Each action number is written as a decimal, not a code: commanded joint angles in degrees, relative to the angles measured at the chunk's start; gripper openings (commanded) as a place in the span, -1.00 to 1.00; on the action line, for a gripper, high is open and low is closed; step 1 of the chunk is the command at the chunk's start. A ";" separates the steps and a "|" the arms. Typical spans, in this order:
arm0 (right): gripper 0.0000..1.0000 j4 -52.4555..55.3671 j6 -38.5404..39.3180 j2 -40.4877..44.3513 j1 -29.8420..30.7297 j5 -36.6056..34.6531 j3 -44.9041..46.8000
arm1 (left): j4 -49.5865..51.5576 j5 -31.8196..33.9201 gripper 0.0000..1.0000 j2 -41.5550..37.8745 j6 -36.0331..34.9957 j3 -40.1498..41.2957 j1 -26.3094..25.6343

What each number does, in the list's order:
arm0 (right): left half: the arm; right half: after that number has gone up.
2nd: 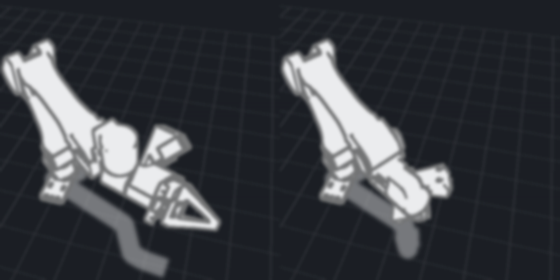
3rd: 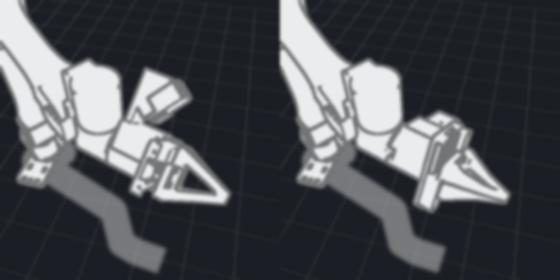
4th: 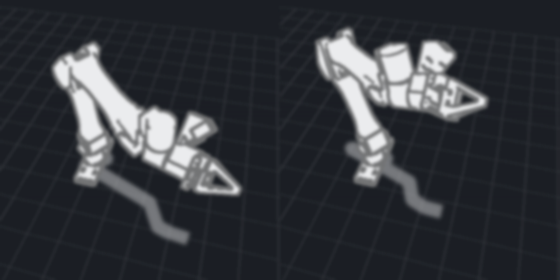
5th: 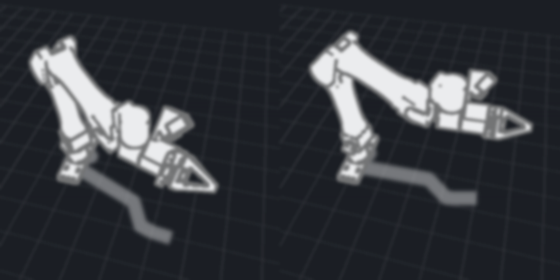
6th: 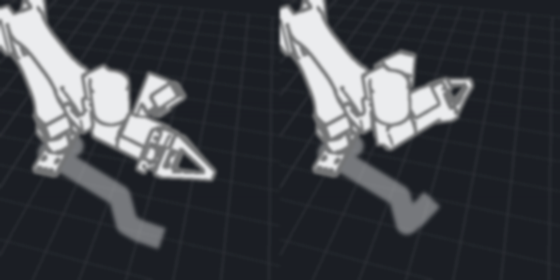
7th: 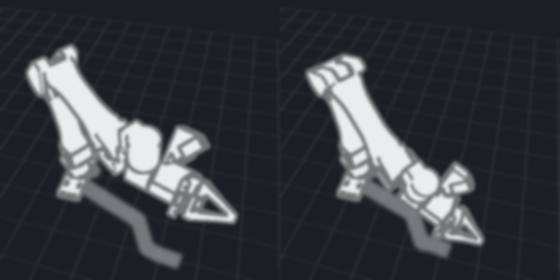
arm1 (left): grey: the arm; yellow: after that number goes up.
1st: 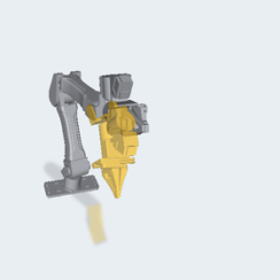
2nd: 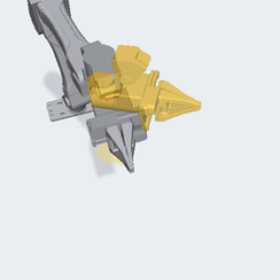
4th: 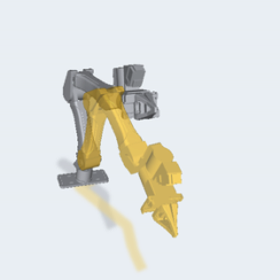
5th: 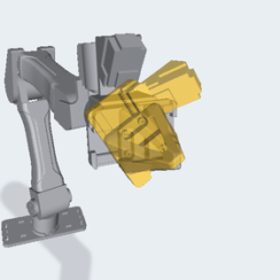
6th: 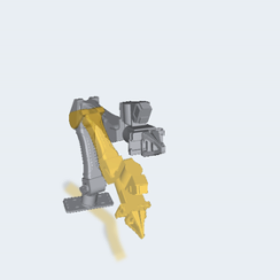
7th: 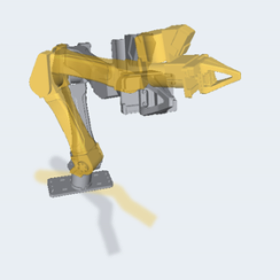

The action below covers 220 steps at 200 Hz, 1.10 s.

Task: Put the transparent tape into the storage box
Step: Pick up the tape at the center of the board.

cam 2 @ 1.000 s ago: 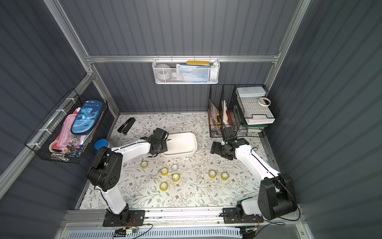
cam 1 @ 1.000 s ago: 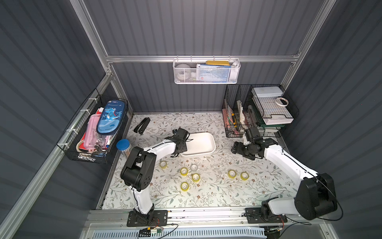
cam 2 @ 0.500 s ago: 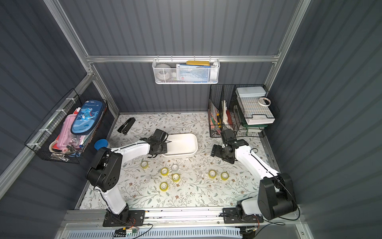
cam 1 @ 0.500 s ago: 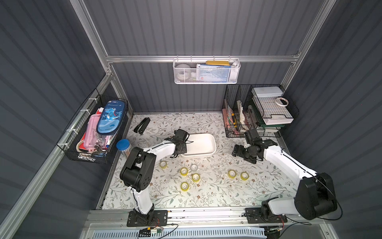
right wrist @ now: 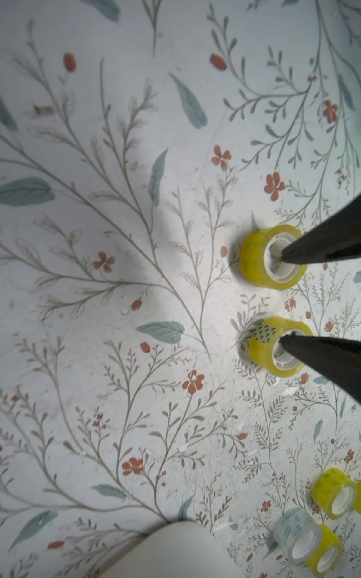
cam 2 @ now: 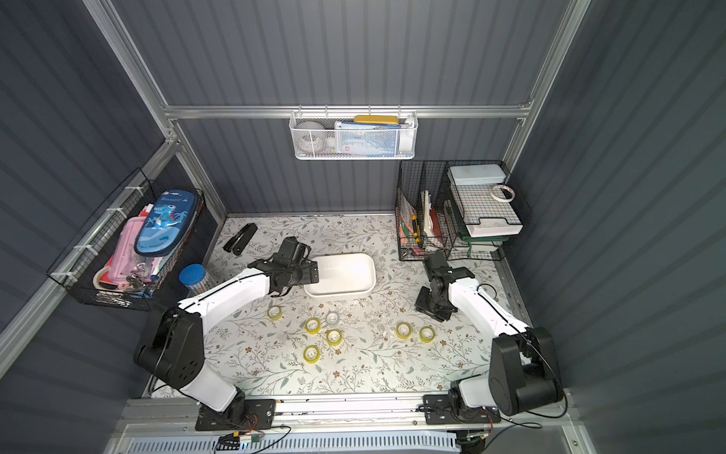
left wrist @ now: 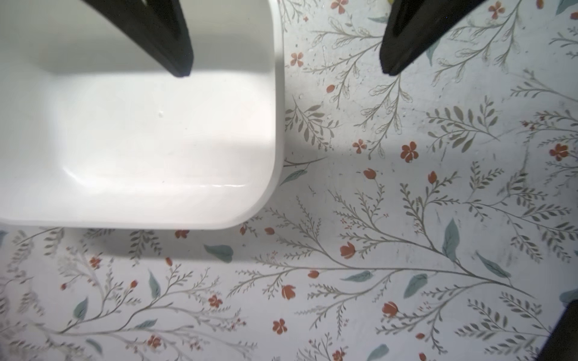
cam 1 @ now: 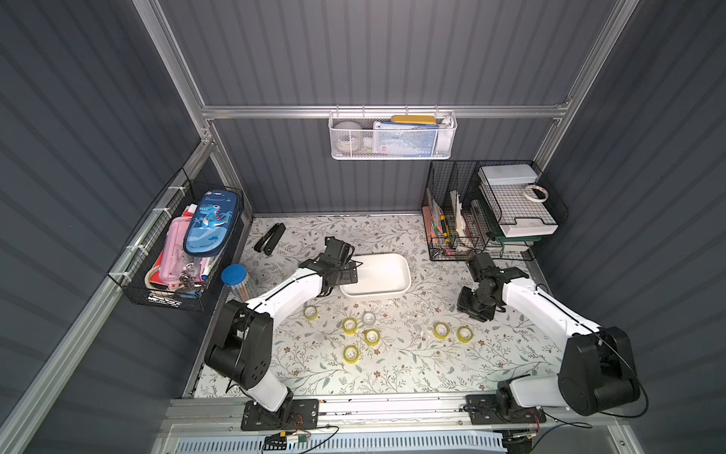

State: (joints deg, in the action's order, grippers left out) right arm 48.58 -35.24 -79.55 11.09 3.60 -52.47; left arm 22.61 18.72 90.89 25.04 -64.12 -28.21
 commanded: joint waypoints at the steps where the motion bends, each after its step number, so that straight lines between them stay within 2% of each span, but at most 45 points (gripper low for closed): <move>1: -0.10 4.20 -2.40 0.43 -0.81 -0.36 1.47 | 3.24 1.81 0.98 -3.29 1.40 -0.23 -0.36; 33: -0.09 4.05 -4.24 0.72 -1.16 -0.46 4.23 | 6.94 -0.01 0.98 -4.13 0.45 -2.25 -0.36; 84: -0.12 2.41 -7.62 3.13 -1.16 -1.53 8.99 | 5.99 -3.06 0.98 -5.93 0.29 -0.50 -0.36; 185: -0.25 -3.96 -9.11 -1.64 -1.16 -1.99 12.20 | 5.52 -3.97 0.98 -4.93 -2.10 -1.36 -0.36; 189: -0.27 -4.06 -9.20 -1.43 -1.16 -2.16 12.48 | 5.38 -3.91 0.99 -4.91 -2.13 -1.20 -0.36; 193: -0.39 -4.31 -9.23 -1.15 -1.16 -2.20 12.86 | 5.36 -3.89 0.99 -4.93 -2.10 -1.13 -0.36; 211: -0.54 -4.54 -9.49 -0.53 -1.16 -2.42 13.53 | 5.44 -3.35 0.98 -5.01 -2.16 -0.86 -0.36; 220: -0.80 -4.76 -9.49 -0.37 -1.16 -2.26 13.61 | 5.47 -2.80 0.99 -5.08 -1.93 -0.75 -0.36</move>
State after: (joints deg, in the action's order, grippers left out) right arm 44.03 -43.70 -80.84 10.17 2.44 -39.70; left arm 27.11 15.16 86.65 24.27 -65.10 -28.21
